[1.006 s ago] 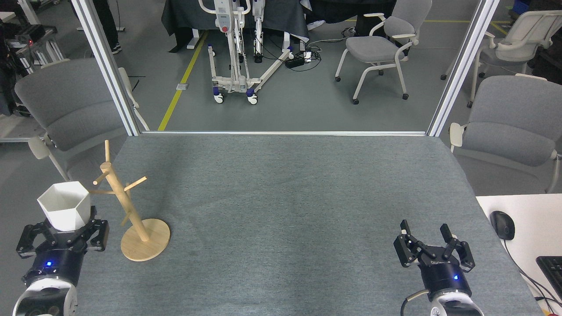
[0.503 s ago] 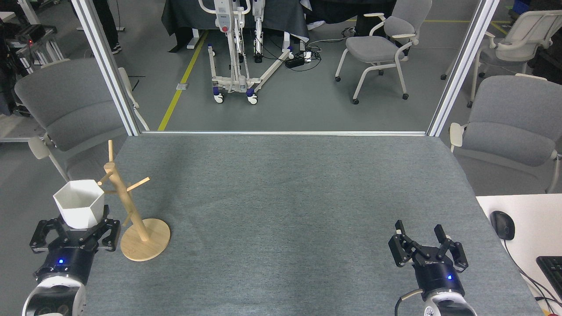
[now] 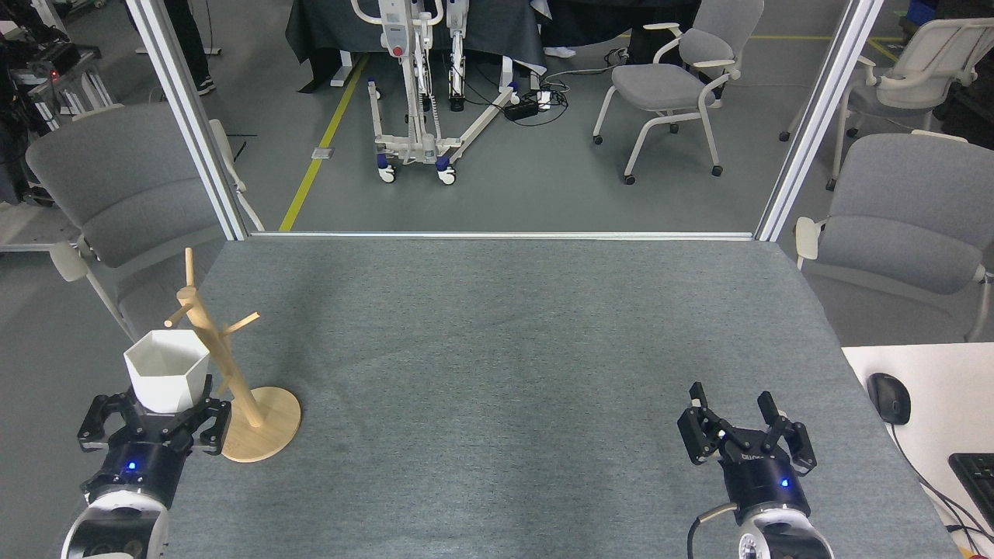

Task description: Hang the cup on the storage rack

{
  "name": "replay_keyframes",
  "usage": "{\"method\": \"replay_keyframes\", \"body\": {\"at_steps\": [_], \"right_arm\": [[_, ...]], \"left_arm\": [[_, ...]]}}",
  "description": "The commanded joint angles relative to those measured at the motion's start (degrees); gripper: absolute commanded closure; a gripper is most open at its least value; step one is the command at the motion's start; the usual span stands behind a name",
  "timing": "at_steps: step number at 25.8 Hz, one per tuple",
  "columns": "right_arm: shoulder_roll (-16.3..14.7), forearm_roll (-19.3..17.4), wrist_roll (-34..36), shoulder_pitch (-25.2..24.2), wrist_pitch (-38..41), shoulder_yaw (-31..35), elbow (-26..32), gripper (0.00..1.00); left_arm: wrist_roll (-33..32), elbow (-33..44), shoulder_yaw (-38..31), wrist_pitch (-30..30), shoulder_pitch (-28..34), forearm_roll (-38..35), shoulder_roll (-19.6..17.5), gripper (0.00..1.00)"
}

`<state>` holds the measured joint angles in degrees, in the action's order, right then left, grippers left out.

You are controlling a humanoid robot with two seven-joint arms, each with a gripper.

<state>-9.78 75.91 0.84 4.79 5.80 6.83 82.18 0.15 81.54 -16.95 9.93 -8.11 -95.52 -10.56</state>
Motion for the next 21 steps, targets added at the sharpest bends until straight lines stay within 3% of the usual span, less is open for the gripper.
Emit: {"method": "replay_keyframes", "body": {"at_steps": [1,2,3,5,16,21], "right_arm": [[0.02,0.03,0.13,0.13,0.00,0.02,0.00,0.01],[-0.06,0.03,0.22,0.13,0.00,0.02,0.00,0.01],[0.02,0.03,0.22,0.13,0.00,0.02,0.00,0.01],[0.20,-0.06,0.30,0.04,0.09,-0.06,0.00,0.01],[0.20,0.03,0.22,0.66,0.61,-0.77,0.09,0.01],[1.61,0.29,-0.05,0.83,0.35,-0.86,0.26,0.01]], "left_arm": [[0.03,-0.51,-0.01,-0.17,-0.06,0.07,0.10,0.60],[0.03,-0.59,-0.01,-0.44,-0.15,0.07,0.10,0.39],[0.11,-0.59,-0.01,-0.96,-0.15,0.07,0.10,0.24],[0.20,-0.68,-0.01,-2.28,-0.15,0.33,0.19,0.03],[0.91,-0.68,-0.01,-2.55,0.38,0.68,0.19,0.02],[0.91,-1.91,-0.19,-2.37,0.56,0.68,0.19,0.02]]}}
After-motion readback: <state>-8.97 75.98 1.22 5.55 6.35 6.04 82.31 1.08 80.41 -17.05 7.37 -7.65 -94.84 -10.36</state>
